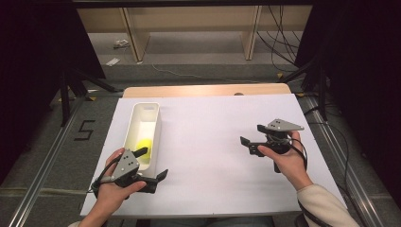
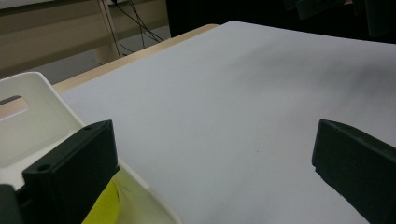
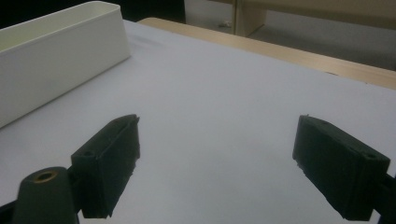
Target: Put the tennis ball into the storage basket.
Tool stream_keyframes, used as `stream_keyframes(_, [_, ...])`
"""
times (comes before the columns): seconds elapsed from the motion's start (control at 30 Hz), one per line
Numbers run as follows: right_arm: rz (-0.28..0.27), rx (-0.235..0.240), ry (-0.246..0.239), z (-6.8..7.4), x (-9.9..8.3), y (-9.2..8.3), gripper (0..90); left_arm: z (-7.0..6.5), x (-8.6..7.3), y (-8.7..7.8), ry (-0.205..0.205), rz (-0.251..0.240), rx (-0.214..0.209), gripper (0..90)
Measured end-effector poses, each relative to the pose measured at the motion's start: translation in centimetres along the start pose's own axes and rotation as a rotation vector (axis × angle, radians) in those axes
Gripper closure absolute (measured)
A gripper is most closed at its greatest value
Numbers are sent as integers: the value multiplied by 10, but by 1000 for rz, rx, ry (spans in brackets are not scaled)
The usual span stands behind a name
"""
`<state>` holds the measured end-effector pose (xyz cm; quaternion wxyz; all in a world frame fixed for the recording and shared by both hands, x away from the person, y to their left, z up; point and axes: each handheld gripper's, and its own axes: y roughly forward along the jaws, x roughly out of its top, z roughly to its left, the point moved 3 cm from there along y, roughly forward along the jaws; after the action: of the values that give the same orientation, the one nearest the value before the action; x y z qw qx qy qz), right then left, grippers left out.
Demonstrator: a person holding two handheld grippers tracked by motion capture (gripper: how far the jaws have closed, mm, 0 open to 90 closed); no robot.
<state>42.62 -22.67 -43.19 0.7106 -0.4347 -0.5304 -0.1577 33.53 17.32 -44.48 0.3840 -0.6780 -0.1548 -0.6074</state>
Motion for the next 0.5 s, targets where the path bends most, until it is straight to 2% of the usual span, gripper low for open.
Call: stream_keyframes(0.5, [12,-17,6,-6,-14,-16,155,0,0,0,-2,0,0,0])
